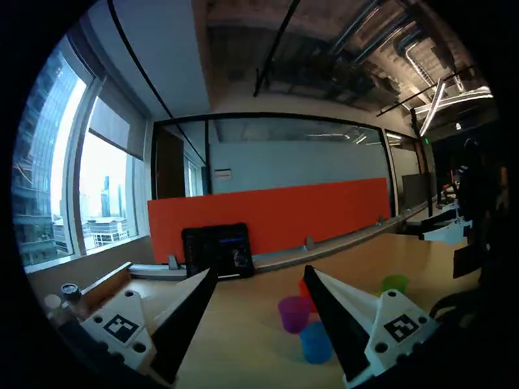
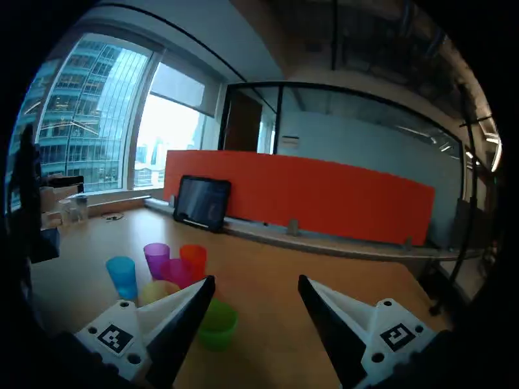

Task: Pour water

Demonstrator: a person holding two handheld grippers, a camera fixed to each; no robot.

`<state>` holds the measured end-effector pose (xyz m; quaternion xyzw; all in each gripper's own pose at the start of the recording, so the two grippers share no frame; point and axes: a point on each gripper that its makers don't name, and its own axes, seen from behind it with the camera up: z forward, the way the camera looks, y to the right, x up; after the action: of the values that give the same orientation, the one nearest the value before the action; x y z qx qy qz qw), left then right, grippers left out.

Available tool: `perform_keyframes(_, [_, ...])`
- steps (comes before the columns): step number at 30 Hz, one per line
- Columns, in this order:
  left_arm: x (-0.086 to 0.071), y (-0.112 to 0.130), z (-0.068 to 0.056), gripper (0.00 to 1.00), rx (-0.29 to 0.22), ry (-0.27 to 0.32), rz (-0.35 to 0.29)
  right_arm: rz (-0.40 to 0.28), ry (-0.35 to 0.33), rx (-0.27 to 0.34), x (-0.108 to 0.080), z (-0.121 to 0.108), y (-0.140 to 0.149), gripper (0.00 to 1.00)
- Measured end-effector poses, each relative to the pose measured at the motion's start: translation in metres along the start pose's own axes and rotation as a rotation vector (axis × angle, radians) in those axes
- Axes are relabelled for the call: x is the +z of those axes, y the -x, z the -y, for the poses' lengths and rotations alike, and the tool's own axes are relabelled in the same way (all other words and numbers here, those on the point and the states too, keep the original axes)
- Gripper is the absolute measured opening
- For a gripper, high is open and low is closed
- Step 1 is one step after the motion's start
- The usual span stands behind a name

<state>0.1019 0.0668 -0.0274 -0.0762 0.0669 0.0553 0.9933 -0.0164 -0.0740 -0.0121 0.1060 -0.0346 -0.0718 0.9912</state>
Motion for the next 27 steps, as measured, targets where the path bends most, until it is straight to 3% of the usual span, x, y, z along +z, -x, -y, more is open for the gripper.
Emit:
perform_keyframes(8, [0.001, 0.008, 0.011, 0.99, -0.003, -0.103, -0.022, -0.093, 0.123, 0.067, -0.003, -0.012, -0.013, 1.00])
perform_keyframes(14, [0.002, 0.021, 0.023, 0.99, -0.018, -0.175, -0.009, -0.138, 0.240, 0.122, -0.010, -0.036, -0.008, 1.00])
perform_keyframes(27, [0.010, 0.048, 0.029, 0.99, 0.011, -0.225, 0.027, -0.169, 0.317, 0.137, -0.023, -0.050, 0.003, 1.00])
